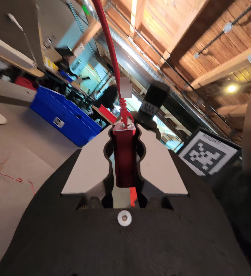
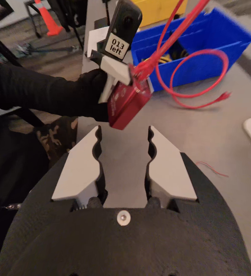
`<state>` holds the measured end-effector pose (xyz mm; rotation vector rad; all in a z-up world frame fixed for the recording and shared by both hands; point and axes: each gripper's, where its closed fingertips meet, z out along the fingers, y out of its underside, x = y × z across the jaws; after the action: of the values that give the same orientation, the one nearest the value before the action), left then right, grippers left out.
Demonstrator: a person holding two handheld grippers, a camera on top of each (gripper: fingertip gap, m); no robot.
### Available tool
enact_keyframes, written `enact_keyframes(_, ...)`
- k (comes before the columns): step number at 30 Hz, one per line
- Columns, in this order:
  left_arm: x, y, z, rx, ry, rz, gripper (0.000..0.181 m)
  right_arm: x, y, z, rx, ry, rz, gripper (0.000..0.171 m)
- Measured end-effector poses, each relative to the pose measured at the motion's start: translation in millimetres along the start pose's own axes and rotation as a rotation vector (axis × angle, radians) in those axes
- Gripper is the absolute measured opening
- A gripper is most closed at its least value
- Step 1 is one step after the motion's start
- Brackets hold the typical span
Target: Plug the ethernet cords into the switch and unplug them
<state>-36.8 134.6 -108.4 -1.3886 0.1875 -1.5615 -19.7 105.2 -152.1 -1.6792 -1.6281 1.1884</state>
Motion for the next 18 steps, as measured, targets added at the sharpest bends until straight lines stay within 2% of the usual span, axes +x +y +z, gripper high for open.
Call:
enact_keyframes(5, -8.1, -0.3, 13.7, 0.077, -0.003, -0.003, 0.024, 5.0, -9.1, 23.4, 0.158, -0.101, 0.158, 0.033)
enact_keyframes(9, -12.9, 2.8, 14.7, 0.068, -0.027, -0.003, 0.024, 7.3, -4.6, 19.7, 0.174, -0.164, 0.214, 0.028)
enact_keyframes(13, -21.7, 16.4, 0.4, -0.033, -0.161, 0.021, 0.033, 12.1, 13.3, 9.8, 0.121, -0.222, 0.271, 0.025)
enact_keyframes(18, -32.7, 61.6, -43.2, -0.283, -0.398, 0.067, 0.031, 28.2, 50.4, 10.5, -0.01, -0.205, 0.362, 0.024)
